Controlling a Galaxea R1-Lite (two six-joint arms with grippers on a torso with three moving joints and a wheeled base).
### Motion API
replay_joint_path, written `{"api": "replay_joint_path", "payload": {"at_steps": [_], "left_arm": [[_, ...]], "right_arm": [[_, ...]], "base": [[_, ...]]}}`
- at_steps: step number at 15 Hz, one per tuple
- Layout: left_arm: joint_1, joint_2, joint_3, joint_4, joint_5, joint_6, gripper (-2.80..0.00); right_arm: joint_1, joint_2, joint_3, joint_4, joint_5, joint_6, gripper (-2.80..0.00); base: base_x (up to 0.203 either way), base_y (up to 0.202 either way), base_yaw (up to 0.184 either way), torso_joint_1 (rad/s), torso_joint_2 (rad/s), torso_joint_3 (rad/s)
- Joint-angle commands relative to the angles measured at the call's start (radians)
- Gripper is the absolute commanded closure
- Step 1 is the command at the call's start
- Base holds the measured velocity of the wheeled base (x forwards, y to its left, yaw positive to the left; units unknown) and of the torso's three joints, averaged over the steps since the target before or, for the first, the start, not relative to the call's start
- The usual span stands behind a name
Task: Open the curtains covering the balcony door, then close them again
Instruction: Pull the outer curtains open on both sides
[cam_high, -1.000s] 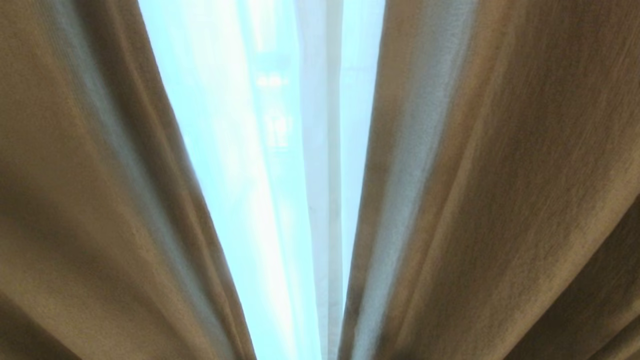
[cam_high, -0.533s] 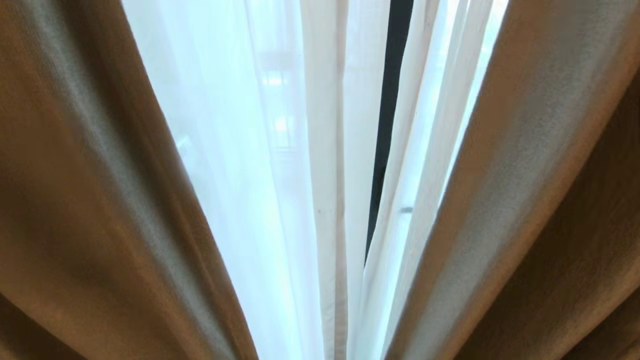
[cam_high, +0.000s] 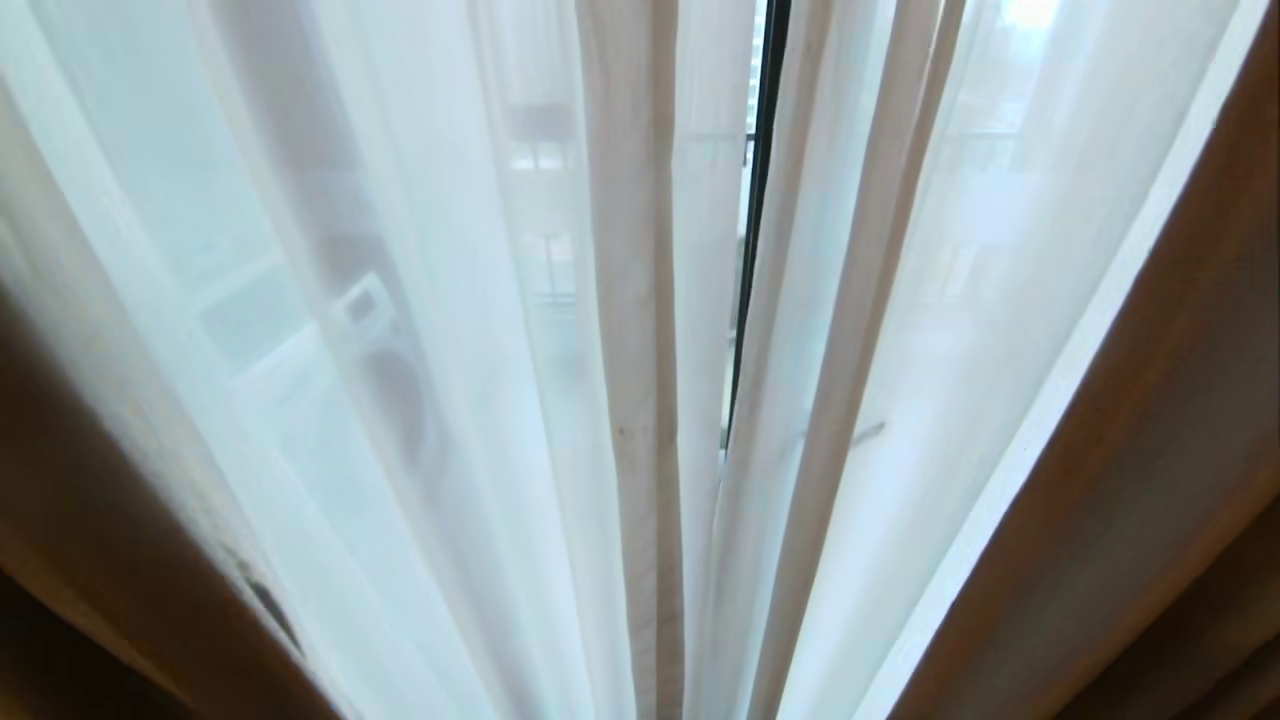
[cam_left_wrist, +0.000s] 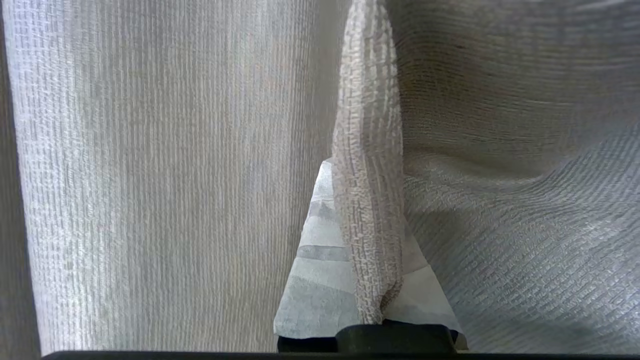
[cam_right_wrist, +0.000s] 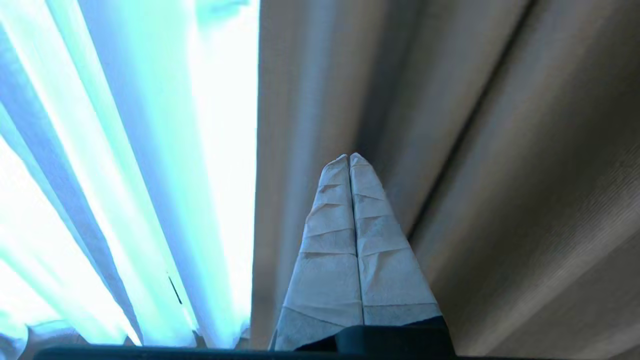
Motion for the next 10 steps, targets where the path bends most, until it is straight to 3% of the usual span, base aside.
{"api": "replay_joint_path", "payload": {"at_steps": [1,2,3,10], "left_arm": [[-0.007,-0.046,0.043,-0.003,-0.001,0.000,0.00],[-0.008,-0.053,0.061,-0.004,-0.002,0.000,0.00],[-0.010,-0.062,0.074,-0.005,-0.002,0.001,-2.80],[-0.018,-0.143,0.137,-0.011,0.012,0.002,-2.80]], "right_arm": [[0.000,0.000,0.001,0.000,0.001,-0.001,0.00],[0.000,0.000,-0.001,0.000,0.001,-0.001,0.00],[0.000,0.000,0.000,0.000,0.001,-0.001,0.00],[0.000,0.000,0.001,0.000,0.001,-0.001,0.00]], "base": [[0.000,0.000,0.000,0.000,0.00,0.000],[0.000,0.000,0.000,0.000,0.00,0.000],[0.000,0.000,0.000,0.000,0.00,0.000],[0.000,0.000,0.000,0.000,0.00,0.000]]}}
